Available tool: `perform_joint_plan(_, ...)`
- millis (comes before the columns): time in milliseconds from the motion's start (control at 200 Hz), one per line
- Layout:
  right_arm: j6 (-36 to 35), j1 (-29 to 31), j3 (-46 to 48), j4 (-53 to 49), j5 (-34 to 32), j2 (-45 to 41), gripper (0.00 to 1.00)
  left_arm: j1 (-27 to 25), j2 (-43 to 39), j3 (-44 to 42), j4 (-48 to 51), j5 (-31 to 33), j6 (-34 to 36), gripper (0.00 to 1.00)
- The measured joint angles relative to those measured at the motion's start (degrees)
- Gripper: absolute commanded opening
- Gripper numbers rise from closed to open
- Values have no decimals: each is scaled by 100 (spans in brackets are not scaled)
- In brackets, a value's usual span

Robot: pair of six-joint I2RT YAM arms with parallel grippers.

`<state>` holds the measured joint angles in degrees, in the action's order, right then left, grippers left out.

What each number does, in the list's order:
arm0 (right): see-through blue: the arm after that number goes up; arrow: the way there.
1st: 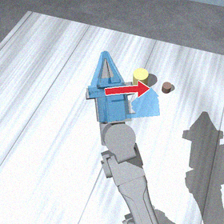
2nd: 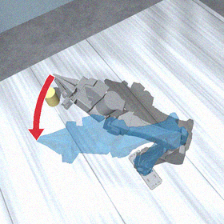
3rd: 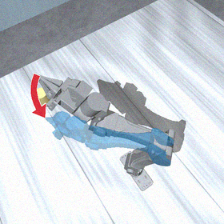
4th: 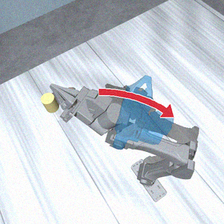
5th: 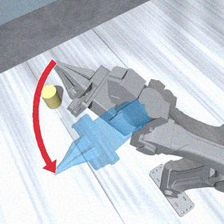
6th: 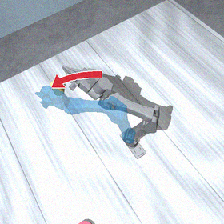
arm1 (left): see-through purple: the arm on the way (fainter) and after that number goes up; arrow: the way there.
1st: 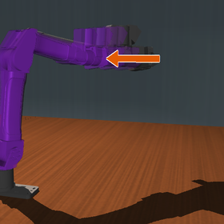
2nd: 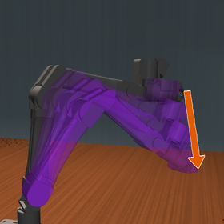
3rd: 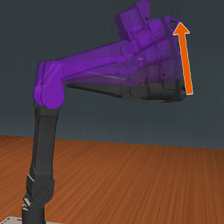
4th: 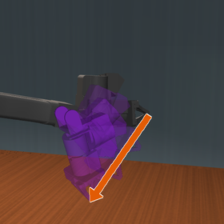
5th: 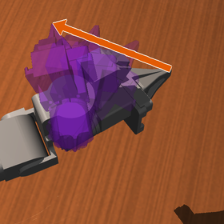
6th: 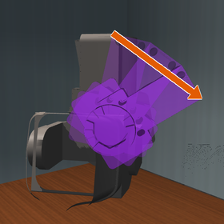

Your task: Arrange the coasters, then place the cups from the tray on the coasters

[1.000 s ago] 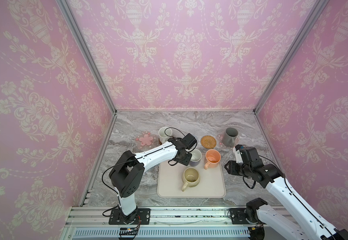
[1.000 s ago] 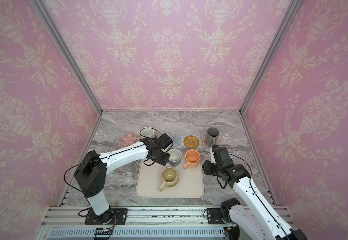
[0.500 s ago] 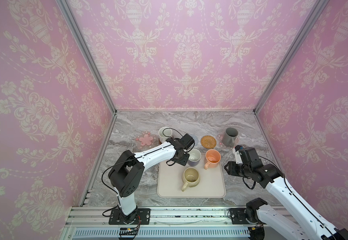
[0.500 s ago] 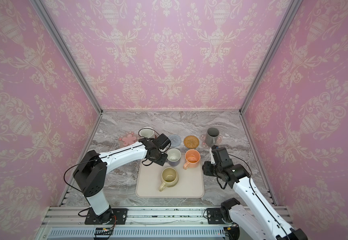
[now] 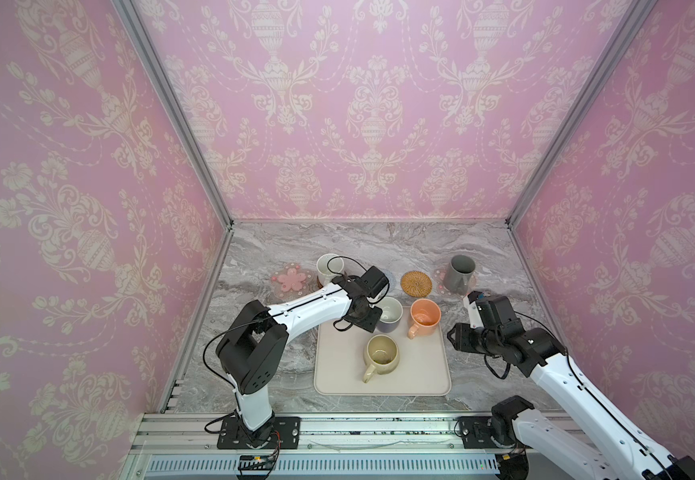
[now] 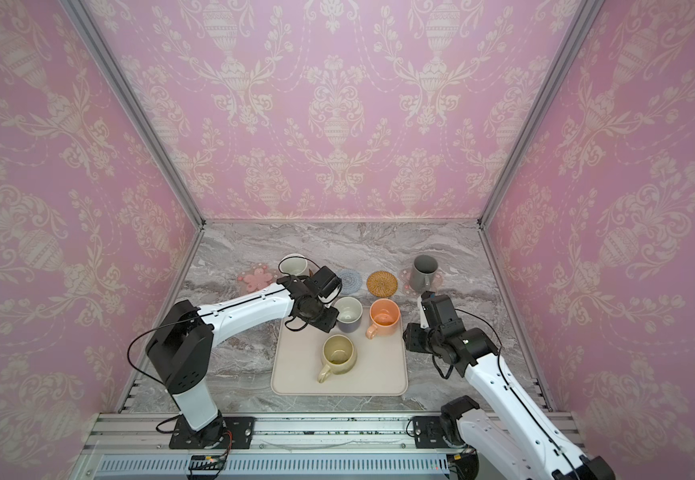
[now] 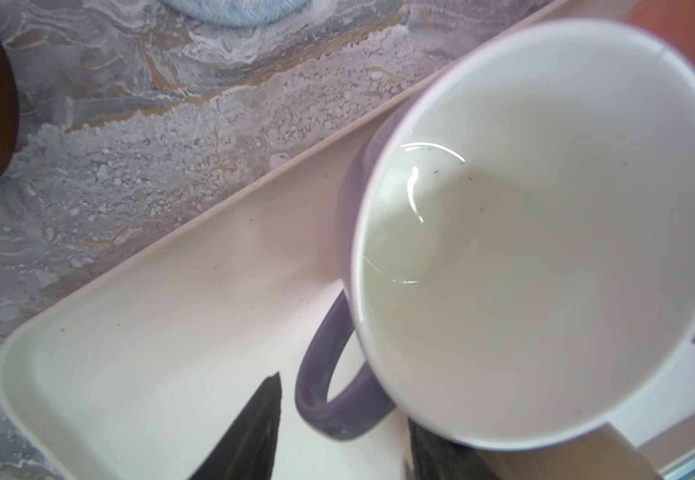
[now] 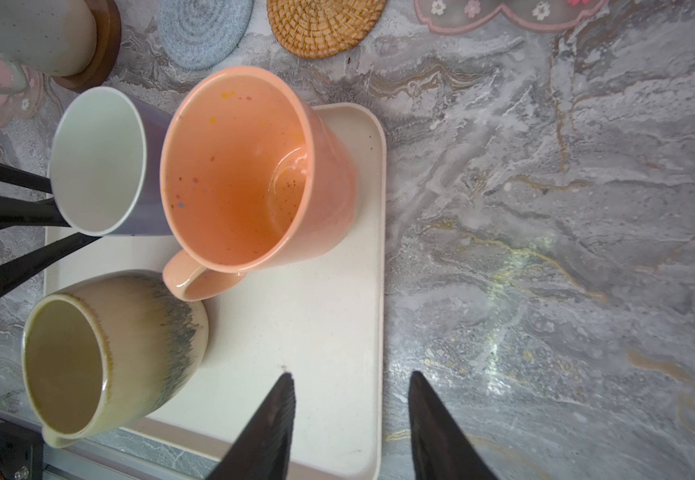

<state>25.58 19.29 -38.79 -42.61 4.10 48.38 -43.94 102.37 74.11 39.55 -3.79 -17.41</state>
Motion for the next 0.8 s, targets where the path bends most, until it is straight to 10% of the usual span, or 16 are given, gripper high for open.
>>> perform_joint_plan(801,0,26,0,-7,-4,2,47,0,-35,-46,-271,-341,2,40)
